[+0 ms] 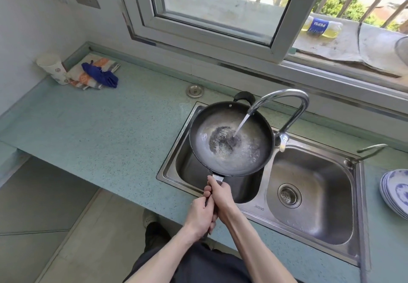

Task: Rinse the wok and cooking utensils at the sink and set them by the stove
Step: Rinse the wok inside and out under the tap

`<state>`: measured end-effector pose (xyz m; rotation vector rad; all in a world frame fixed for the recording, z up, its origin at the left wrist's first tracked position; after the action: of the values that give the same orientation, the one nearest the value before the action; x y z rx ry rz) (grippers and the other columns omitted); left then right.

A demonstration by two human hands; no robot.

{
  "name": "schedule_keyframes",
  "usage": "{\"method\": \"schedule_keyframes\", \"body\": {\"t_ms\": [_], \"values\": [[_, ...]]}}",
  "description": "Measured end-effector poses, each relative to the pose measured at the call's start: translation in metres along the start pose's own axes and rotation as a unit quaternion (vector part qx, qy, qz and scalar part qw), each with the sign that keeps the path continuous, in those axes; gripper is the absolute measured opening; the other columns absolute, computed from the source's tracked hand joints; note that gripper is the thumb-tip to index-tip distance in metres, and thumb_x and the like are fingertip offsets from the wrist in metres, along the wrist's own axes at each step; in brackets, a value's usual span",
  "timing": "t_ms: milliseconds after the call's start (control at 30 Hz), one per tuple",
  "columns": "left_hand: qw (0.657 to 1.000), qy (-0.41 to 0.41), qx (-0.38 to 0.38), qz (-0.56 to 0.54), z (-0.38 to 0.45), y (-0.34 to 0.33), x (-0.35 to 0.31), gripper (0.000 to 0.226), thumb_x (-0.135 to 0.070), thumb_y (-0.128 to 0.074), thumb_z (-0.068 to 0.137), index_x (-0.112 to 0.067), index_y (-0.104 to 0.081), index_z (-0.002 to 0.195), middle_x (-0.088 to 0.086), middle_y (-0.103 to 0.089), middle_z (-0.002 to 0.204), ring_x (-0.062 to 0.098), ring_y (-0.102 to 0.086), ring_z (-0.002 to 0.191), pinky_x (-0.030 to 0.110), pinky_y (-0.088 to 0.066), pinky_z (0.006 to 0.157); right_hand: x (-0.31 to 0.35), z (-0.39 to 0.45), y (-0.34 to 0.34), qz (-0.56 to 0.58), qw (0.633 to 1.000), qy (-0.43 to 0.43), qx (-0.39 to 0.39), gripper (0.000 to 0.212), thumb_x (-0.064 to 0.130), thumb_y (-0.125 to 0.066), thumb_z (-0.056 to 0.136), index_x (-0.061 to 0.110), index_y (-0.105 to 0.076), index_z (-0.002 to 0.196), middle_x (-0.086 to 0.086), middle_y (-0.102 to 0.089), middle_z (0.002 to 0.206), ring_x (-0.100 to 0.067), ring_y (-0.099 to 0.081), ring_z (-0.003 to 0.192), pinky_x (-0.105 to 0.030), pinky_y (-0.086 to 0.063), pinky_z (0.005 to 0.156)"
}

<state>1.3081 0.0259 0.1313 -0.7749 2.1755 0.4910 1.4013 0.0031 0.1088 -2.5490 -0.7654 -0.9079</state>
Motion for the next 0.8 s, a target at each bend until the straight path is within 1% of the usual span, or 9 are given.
{"method": "schedule_keyframes", "body": {"t_ms": [100,167,267,367,467,567,667,800], "values": [[0.999,0.022,0.027,-0.037,-0.002,-0.009,0.0,0.043,-0.032,-0.039,0.111,-0.007,-0.047,0.076,0.006,-0.046,0.052,0.019,-0.041,0.038,0.026,-0.034,0.039,0.005,-0.004,0.011,-0.063,0.997,0.012,-0.035,0.037,0.027,-0.059,0.102,0.011,-0.054,0.07,-0.002,-0.053,0.056,-0.016,-0.046,0.048,-0.024,-0.041,0.049],[0.997,0.028,0.039,-0.054,-0.004,-0.014,-0.001,0.043,-0.032,-0.037,0.112,-0.007,-0.046,0.078,0.005,-0.045,0.052,0.017,-0.04,0.038,0.025,-0.034,0.038,0.008,-0.005,0.016,-0.084,0.995,0.021,-0.053,0.038,0.026,-0.059,0.102,0.01,-0.055,0.068,-0.003,-0.053,0.054,-0.016,-0.046,0.046,-0.023,-0.04,0.047],[0.996,0.034,0.045,-0.066,-0.007,-0.018,-0.003,0.043,-0.031,-0.036,0.112,-0.007,-0.046,0.078,0.004,-0.043,0.051,0.016,-0.039,0.038,0.024,-0.034,0.039,0.007,-0.004,0.021,-0.093,0.993,0.027,-0.063,0.036,0.024,-0.058,0.101,0.008,-0.055,0.069,-0.003,-0.053,0.054,-0.015,-0.046,0.045,-0.023,-0.04,0.047],[0.996,0.039,0.039,-0.063,-0.008,-0.019,-0.003,0.048,-0.032,-0.033,0.112,-0.008,-0.047,0.073,0.004,-0.043,0.05,0.017,-0.04,0.038,0.026,-0.036,0.038,0.004,-0.003,0.022,-0.091,0.994,0.018,-0.066,0.035,0.023,-0.059,0.1,0.006,-0.056,0.069,-0.004,-0.054,0.054,-0.015,-0.047,0.044,-0.023,-0.04,0.046],[0.997,0.046,0.027,-0.062,-0.011,-0.018,-0.003,0.051,-0.032,-0.032,0.112,-0.009,-0.047,0.07,0.004,-0.043,0.049,0.017,-0.041,0.037,0.025,-0.037,0.038,0.0,-0.001,0.02,-0.085,0.995,0.006,-0.056,0.036,0.023,-0.061,0.098,0.01,-0.055,0.065,-0.005,-0.055,0.056,-0.016,-0.049,0.047,-0.027,-0.042,0.052],[0.997,0.044,0.009,-0.059,-0.014,-0.013,-0.004,0.051,-0.033,-0.034,0.112,-0.009,-0.048,0.07,0.004,-0.044,0.049,0.017,-0.042,0.038,0.025,-0.038,0.038,-0.006,0.001,0.012,-0.056,0.998,-0.004,-0.03,0.032,0.024,-0.062,0.096,0.013,-0.054,0.066,-0.004,-0.055,0.06,-0.018,-0.049,0.053,-0.034,-0.043,0.06],[0.998,0.038,-0.007,-0.054,-0.015,-0.007,-0.002,0.05,-0.033,-0.036,0.111,-0.009,-0.049,0.069,0.004,-0.045,0.049,0.018,-0.043,0.038,0.026,-0.038,0.038,-0.01,0.005,0.003,-0.032,0.999,-0.009,-0.006,0.03,0.023,-0.062,0.098,0.014,-0.053,0.072,-0.002,-0.054,0.059,-0.017,-0.047,0.053,-0.032,-0.042,0.058],[0.998,0.031,-0.027,-0.042,-0.016,0.0,-0.001,0.047,-0.031,-0.037,0.11,-0.008,-0.048,0.071,0.004,-0.044,0.049,0.018,-0.041,0.037,0.025,-0.036,0.037,-0.015,0.006,-0.007,0.002,1.0,-0.019,0.023,0.023,0.022,-0.061,0.102,0.012,-0.051,0.085,0.0,-0.051,0.062,-0.013,-0.046,0.052,-0.026,-0.04,0.053]]}}
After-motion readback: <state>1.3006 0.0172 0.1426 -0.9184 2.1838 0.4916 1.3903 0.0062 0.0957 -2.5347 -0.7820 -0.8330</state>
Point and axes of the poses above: each hand's wrist, its own z-axis towards the middle knuckle, its own y-axis out of the back of the hand, x = y × z, the point moved 8 cm from there along z, towards the middle knuckle
